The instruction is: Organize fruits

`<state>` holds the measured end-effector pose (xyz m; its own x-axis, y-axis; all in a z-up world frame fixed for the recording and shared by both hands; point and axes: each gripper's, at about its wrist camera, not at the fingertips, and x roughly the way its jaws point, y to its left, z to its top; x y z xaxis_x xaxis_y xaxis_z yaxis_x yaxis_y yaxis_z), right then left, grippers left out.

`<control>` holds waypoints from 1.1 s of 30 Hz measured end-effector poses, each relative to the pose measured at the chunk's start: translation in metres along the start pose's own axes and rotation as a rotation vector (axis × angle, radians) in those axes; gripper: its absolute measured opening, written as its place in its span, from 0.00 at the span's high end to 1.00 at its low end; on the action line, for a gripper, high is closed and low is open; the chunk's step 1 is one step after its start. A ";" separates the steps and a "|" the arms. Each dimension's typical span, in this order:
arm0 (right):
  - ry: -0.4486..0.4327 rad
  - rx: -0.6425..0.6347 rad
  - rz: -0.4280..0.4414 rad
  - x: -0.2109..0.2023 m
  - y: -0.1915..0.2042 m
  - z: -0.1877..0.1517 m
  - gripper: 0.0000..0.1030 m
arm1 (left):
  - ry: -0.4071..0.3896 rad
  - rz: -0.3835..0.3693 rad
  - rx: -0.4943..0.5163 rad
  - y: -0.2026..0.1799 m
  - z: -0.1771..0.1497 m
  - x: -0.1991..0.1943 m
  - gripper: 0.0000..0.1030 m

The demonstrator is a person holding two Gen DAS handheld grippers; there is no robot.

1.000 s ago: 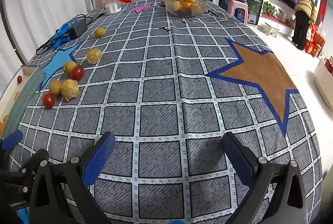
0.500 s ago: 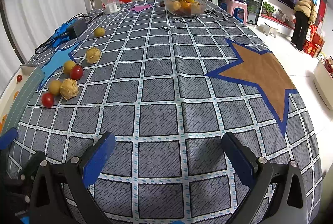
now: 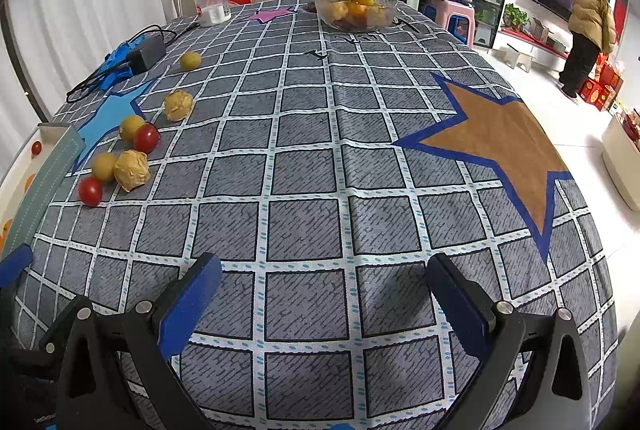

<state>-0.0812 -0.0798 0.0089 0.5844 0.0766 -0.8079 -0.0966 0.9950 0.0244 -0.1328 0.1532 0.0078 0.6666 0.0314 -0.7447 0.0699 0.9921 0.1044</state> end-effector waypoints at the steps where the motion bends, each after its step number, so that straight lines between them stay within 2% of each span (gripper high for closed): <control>1: 0.000 0.000 0.000 0.000 0.000 0.000 0.00 | -0.001 0.001 0.002 0.000 0.000 0.000 0.01; 33: 0.001 0.000 -0.002 0.000 0.000 0.000 0.00 | 0.000 0.003 -0.006 0.001 0.000 0.000 0.01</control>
<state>-0.0814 -0.0797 0.0090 0.5835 0.0744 -0.8087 -0.0958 0.9951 0.0225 -0.1331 0.1540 0.0076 0.6667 0.0346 -0.7445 0.0630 0.9927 0.1025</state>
